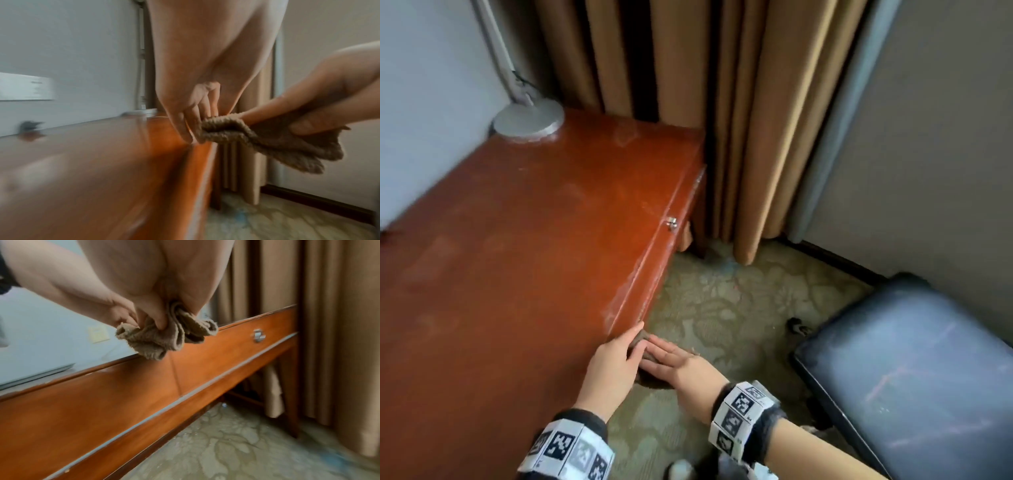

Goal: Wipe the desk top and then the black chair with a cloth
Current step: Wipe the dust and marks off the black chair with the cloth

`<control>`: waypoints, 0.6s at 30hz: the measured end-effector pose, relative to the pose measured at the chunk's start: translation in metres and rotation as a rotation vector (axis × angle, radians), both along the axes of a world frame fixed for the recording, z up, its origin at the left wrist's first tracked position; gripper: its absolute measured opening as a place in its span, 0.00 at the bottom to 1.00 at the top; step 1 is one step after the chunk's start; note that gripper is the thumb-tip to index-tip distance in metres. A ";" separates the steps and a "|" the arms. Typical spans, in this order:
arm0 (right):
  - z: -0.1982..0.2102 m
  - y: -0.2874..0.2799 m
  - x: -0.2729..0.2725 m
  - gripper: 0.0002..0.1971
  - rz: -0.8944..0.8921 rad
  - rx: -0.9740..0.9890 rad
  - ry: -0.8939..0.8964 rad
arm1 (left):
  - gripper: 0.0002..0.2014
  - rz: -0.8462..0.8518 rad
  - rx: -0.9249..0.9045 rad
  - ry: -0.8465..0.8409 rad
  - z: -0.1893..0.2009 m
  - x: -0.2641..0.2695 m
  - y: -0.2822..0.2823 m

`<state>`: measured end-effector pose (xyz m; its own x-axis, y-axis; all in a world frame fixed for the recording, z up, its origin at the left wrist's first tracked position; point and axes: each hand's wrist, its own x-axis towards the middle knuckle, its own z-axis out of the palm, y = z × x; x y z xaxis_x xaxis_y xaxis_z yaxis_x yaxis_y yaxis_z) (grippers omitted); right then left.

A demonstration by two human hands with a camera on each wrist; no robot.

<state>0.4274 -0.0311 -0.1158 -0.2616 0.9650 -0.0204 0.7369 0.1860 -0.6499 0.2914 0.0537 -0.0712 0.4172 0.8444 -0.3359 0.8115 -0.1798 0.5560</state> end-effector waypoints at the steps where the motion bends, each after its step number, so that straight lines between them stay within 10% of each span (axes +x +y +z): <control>1: -0.002 -0.013 0.020 0.40 -0.058 0.014 -0.001 | 0.20 -0.044 -0.031 -0.065 -0.003 0.027 -0.004; 10: -0.052 -0.177 0.189 0.34 -0.358 0.033 -0.128 | 0.25 -0.424 -0.439 -0.148 -0.066 0.246 -0.093; 18: -0.147 -0.262 0.251 0.28 -0.557 0.044 -0.271 | 0.25 -0.762 -0.246 -0.143 -0.153 0.342 -0.159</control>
